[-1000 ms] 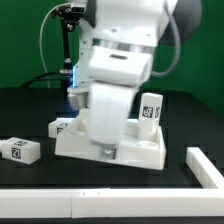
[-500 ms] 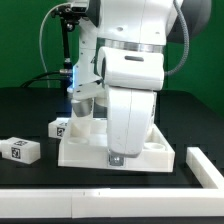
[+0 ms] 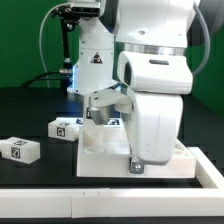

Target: Assemble square table

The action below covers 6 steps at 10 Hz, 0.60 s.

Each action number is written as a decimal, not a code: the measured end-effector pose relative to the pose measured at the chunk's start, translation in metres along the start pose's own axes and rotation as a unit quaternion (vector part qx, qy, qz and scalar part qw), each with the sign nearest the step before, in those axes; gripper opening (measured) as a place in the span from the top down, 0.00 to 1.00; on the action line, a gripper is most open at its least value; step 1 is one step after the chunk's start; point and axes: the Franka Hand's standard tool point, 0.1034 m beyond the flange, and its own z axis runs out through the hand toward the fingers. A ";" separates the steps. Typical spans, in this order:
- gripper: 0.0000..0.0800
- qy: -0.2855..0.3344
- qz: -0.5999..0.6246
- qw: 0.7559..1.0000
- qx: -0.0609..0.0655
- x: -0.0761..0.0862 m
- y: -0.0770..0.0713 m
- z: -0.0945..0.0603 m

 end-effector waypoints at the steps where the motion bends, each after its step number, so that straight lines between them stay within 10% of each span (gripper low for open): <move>1: 0.94 0.000 0.001 1.000 0.001 0.000 0.000 0.001; 6: 0.94 0.008 0.001 1.000 -0.005 0.015 0.003 0.004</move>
Offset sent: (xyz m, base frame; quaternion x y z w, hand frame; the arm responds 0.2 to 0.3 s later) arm 0.0137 0.0249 -0.0018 -0.0351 0.0370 -0.0080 0.9987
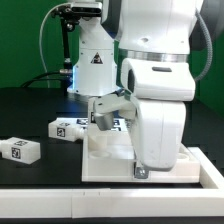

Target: Assemble square table

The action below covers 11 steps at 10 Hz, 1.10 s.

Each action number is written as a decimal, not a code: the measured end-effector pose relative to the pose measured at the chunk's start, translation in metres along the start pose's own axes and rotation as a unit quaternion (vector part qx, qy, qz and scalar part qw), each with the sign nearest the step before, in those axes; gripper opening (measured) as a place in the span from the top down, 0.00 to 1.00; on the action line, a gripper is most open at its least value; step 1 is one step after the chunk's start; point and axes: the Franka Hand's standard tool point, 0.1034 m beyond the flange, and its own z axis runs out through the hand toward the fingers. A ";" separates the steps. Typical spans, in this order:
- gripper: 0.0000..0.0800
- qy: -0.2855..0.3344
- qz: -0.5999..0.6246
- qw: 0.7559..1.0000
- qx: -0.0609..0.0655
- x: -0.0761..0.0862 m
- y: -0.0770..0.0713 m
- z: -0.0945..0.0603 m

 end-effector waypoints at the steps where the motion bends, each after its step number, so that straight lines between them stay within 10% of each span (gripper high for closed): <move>1: 0.94 0.002 0.000 1.000 -0.001 0.005 0.001 0.001; 11: 0.94 -0.002 0.020 1.000 0.003 0.020 -0.005 0.018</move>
Offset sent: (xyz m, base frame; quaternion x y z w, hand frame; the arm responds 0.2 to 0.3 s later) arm 0.0063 0.0176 -0.0139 -0.0109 0.0249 -0.0005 0.9996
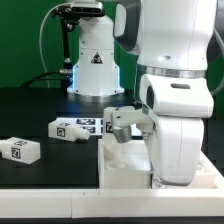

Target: Assemble square table

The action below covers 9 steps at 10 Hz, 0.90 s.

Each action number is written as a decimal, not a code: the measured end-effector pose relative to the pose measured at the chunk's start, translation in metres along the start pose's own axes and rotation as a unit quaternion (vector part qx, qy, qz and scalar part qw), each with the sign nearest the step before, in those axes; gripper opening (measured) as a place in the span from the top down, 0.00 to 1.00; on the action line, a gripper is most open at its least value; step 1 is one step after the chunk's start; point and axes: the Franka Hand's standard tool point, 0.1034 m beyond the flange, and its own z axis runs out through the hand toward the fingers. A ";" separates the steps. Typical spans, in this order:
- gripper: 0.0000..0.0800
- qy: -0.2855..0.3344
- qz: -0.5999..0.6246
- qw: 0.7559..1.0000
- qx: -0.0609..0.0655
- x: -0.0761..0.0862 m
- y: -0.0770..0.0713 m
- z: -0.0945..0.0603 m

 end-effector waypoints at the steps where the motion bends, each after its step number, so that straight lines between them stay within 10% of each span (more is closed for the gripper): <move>1: 0.94 0.000 0.002 1.000 0.000 0.000 0.000 0.000; 9: 0.94 -0.003 0.006 1.000 -0.004 -0.001 0.004 -0.007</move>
Offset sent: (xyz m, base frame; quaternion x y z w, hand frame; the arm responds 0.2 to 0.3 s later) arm 0.0049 0.0068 0.0198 -0.0023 0.0069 0.0062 1.0000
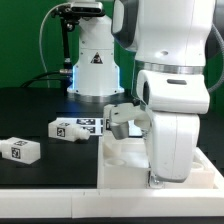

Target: Assemble square table

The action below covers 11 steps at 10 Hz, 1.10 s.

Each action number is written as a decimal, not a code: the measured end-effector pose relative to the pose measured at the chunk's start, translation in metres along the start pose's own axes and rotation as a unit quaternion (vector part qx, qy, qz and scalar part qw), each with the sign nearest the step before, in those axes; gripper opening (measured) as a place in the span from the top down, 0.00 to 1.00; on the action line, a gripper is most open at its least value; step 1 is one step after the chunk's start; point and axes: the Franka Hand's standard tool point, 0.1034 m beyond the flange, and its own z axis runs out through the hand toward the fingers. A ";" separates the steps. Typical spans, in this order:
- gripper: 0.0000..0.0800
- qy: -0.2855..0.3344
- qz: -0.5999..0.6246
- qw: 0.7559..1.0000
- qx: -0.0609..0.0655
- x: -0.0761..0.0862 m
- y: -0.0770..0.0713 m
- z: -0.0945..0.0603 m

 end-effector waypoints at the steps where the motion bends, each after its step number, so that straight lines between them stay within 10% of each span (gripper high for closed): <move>1: 0.94 -0.002 -0.004 1.000 -0.003 0.001 0.002 -0.002; 10: 0.94 -0.006 0.004 1.000 0.000 -0.006 0.000 0.000; 11: 0.73 -0.006 0.004 1.000 0.000 -0.006 0.001 0.001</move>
Offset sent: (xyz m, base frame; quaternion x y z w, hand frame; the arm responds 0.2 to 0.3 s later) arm 0.0042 0.0099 0.0183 -0.0069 0.0025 0.0129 0.9999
